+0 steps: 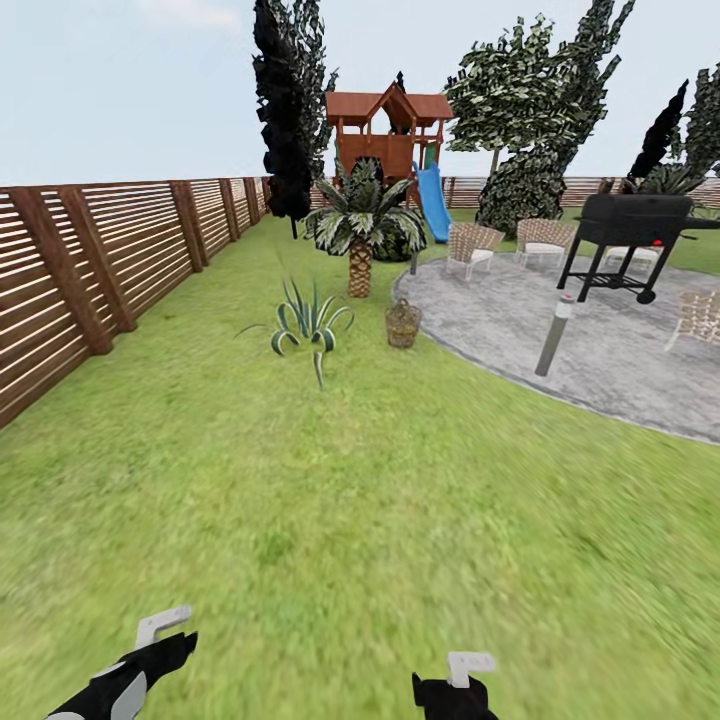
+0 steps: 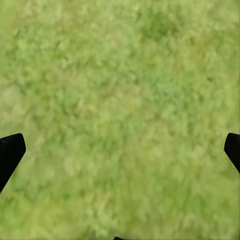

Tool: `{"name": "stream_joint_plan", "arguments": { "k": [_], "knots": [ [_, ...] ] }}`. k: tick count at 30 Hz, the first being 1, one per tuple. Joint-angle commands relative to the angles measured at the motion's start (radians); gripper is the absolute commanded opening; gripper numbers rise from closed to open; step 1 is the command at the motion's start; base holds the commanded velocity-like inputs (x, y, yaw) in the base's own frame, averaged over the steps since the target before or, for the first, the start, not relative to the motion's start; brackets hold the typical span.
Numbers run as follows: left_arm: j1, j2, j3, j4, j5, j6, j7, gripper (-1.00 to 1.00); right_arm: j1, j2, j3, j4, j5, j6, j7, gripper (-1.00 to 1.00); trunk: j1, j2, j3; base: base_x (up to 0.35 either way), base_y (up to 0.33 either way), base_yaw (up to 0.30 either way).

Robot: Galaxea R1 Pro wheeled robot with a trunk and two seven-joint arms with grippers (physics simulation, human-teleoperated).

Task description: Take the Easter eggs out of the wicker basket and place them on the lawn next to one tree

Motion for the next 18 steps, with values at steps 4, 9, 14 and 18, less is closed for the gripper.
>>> {"name": "stream_joint_plan", "arguments": {
  "k": [4, 9, 14, 18],
  "knots": [
    [-0.001, 0.0, 0.007, 0.001, -0.003, -0.002, -0.005, 1.0, 0.0, -0.001, 0.005, -0.001, -0.009, 0.004, -0.005, 1.0, 0.001, -0.002, -0.002, 0.29, 0.0, 0.0],
    [-0.001, 0.0, 0.007, 0.001, -0.003, -0.003, -0.005, 1.0, 0.0, -0.001, 0.005, -0.001, -0.009, 0.003, -0.005, 1.0, 0.001, -0.002, -0.002, 0.29, 0.0, 0.0],
    [-0.001, 0.0, 0.007, 0.001, -0.003, -0.002, -0.005, 1.0, 0.0, -0.001, 0.005, -0.001, -0.009, 0.004, -0.005, 1.0, 0.001, -0.002, -0.002, 0.29, 0.0, 0.0],
    [-0.001, 0.0, 0.007, 0.001, -0.003, -0.002, -0.005, 1.0, 0.0, -0.001, 0.006, 0.0, -0.009, 0.003, -0.005, 1.0, 0.001, -0.002, -0.002, 0.29, 0.0, 0.0]
  ]
}}
